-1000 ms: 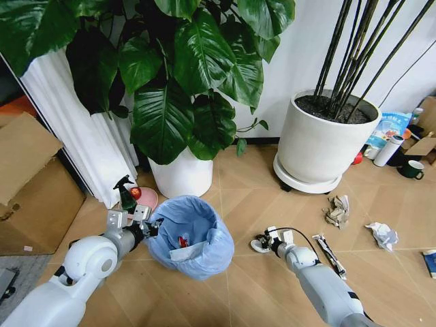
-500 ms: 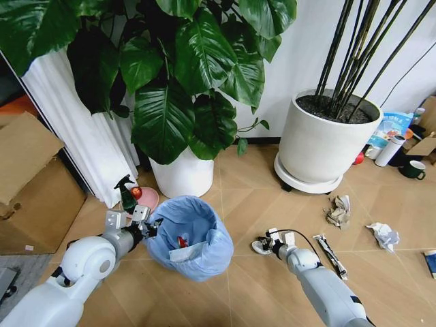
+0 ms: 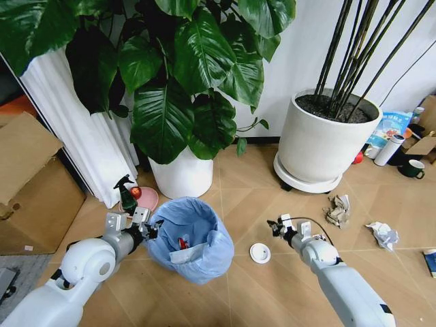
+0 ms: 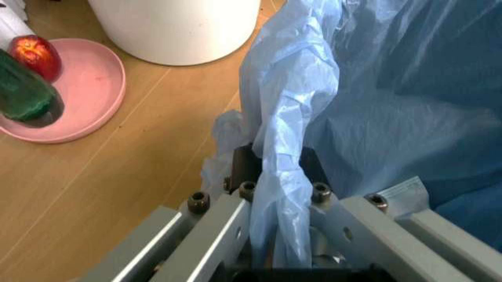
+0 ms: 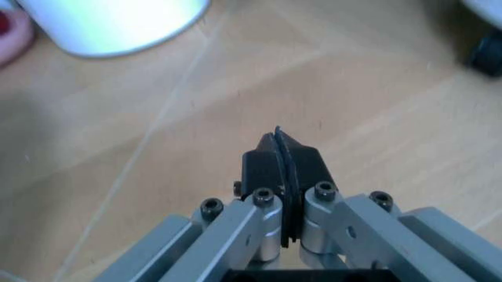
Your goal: Pick up the trash bin and place the garbage on the floor into it.
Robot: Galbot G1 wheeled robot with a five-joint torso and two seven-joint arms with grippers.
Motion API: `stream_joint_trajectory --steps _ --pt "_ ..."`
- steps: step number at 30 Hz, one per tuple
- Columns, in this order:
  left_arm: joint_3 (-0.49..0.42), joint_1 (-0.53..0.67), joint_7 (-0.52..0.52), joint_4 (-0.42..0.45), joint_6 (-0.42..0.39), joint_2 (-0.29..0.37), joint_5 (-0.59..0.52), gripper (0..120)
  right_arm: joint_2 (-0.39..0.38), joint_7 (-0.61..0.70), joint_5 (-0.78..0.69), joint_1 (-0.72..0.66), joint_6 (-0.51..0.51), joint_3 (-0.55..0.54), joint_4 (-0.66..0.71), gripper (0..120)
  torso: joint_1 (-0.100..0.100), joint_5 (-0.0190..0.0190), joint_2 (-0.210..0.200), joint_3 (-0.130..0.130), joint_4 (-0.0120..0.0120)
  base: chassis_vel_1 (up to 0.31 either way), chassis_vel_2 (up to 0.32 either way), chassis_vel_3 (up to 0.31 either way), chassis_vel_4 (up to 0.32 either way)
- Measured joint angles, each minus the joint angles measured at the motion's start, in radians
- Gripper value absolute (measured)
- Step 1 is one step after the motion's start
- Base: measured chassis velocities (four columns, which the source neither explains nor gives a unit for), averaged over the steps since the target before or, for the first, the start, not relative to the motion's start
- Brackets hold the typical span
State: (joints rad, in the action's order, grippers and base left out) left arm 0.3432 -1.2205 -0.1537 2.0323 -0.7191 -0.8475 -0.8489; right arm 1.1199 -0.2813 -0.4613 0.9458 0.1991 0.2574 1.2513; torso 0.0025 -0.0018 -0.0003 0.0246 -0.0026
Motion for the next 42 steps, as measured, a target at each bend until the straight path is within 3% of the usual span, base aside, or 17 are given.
stream_joint_trajectory --steps 4,13,20,24,31,38,42 --pt "0.006 -0.004 0.002 0.002 0.0 0.004 0.001 0 -0.044 -0.004 -0.023 0.017 0.023 0.015 0.101 0 0.0 -0.0007 0.0 0.0 0.0001 0.0 0.0 0.0 0.0" --pt "0.006 -0.008 0.002 0.005 0.001 -0.002 0.004 0 -0.084 -0.02 0.045 0.079 0.047 0.008 0.094 0 0.0 -0.0002 0.0 0.0 -0.0002 0.0 0.0 0.0 0.0" --pt "0.007 -0.009 0.002 0.005 0.002 -0.003 0.007 0 -0.052 -0.02 0.087 0.107 0.042 -0.012 0.049 21 0.0 0.0 0.0 0.0 0.0 0.0 0.0 0.0 0.0" --pt "0.0 -0.011 0.004 0.005 0.003 -0.004 0.01 0 -0.009 -0.019 0.111 0.105 0.042 -0.034 -0.005 41 0.0 0.0001 0.0 0.0 0.0 0.0 0.0 0.0 0.0" --pt "-0.003 -0.006 0.002 0.002 0.003 -0.004 0.01 0 0.025 -0.006 0.128 0.077 0.052 -0.058 -0.076 62 0.0 0.0 0.0 0.0 0.0001 0.0 0.0 0.0 0.0" --pt "-0.003 -0.009 0.0 0.0 0.003 -0.002 0.01 0 0.064 -0.009 0.145 0.046 0.046 -0.062 -0.157 91 0.0 -0.0003 0.0 0.0 0.0 0.0 0.0 0.0 0.0" --pt "-0.005 -0.007 0.0 -0.002 0.003 -0.001 0.011 0 0.083 -0.011 0.146 0.035 0.045 -0.067 -0.182 99 0.0 -0.0002 0.0 0.0 0.0001 0.0 0.0 0.0 0.0"
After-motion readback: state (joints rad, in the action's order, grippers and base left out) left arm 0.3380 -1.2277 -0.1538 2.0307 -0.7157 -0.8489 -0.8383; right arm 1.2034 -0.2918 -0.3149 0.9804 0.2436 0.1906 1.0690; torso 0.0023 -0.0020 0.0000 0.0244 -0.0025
